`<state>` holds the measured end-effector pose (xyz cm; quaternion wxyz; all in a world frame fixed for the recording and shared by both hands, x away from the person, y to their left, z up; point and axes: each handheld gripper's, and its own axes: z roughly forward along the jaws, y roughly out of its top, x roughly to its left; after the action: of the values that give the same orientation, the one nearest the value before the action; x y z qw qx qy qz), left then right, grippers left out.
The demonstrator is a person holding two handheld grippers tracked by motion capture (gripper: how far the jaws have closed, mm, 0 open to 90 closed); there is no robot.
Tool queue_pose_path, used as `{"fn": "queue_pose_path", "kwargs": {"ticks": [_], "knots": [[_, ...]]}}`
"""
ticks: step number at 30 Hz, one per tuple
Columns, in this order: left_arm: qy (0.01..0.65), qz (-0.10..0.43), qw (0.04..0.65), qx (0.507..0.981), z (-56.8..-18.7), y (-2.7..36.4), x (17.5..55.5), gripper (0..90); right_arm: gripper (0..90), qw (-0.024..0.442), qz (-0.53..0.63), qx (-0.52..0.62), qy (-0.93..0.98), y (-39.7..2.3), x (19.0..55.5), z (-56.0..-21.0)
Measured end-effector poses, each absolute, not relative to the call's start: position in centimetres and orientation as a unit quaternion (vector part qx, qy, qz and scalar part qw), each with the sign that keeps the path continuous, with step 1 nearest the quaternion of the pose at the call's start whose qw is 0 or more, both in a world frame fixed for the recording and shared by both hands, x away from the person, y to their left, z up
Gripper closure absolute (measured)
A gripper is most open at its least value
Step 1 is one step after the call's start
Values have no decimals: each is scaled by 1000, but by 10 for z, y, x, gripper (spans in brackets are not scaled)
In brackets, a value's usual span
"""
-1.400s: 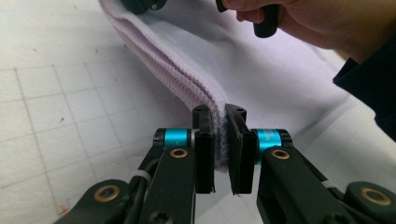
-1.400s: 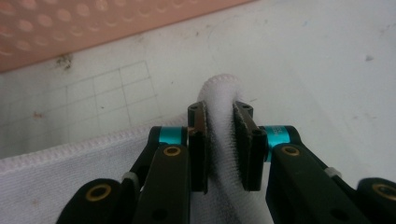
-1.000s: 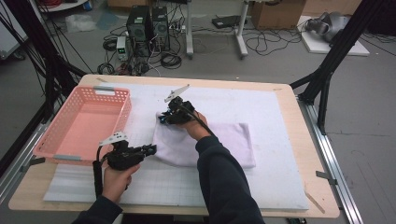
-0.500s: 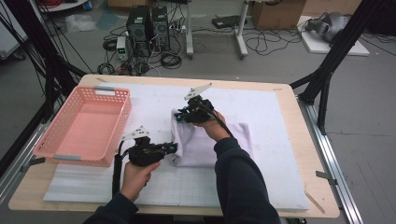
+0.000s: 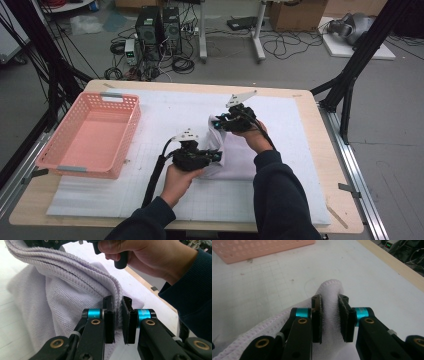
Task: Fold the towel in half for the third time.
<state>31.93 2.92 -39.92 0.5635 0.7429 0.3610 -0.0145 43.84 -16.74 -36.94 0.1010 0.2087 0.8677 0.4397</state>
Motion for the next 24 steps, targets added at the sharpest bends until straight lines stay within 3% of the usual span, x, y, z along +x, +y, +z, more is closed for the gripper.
{"fn": "queue_pose_path", "kwargs": {"ticks": [16,21,24], "knots": [[353,-27,544,761,-412,-42,334,820,743,121,422,246,864,-223,436,-378],[367,-40,525,767,-425,-56,337,781,729,127,410,265,864,-236,433,-386],[359,-36,525,771,-423,-55,334,543,636,131,413,295,851,-247,430,-393]]}}
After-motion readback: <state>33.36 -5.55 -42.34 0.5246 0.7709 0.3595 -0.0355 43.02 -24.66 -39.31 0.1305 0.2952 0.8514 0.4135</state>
